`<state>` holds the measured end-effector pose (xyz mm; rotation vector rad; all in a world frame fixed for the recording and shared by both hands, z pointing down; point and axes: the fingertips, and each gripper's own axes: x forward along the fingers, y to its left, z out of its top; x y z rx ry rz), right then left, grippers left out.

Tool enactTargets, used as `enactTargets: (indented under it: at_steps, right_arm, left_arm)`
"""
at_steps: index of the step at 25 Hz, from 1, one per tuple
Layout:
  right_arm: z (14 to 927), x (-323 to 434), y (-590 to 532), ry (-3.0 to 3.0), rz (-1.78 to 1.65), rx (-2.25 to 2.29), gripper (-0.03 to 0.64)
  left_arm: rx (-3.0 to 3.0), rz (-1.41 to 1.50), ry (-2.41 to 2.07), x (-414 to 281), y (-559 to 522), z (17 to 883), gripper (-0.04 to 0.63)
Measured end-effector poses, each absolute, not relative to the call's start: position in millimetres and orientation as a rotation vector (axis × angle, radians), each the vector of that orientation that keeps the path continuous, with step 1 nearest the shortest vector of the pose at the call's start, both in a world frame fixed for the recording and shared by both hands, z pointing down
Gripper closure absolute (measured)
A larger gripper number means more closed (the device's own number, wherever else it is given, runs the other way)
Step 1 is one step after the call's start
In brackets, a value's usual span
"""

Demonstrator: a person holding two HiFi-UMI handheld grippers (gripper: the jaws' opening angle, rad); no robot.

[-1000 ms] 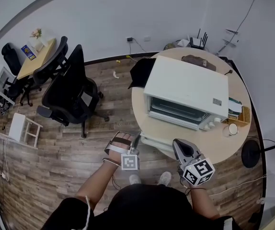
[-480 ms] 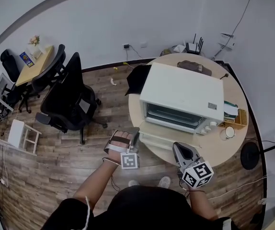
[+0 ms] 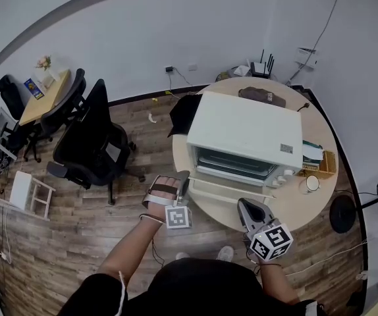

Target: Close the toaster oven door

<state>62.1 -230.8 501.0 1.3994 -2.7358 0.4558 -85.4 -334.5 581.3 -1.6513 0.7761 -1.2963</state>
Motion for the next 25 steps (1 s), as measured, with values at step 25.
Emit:
enactTargets:
  at_steps: [25]
  right_arm:
    - [493, 80, -228, -2.715, 0.398, 1.415, 0.623]
  left_arm:
    - [-1.69, -1.385, 0.752, -67, -394, 565, 0.436]
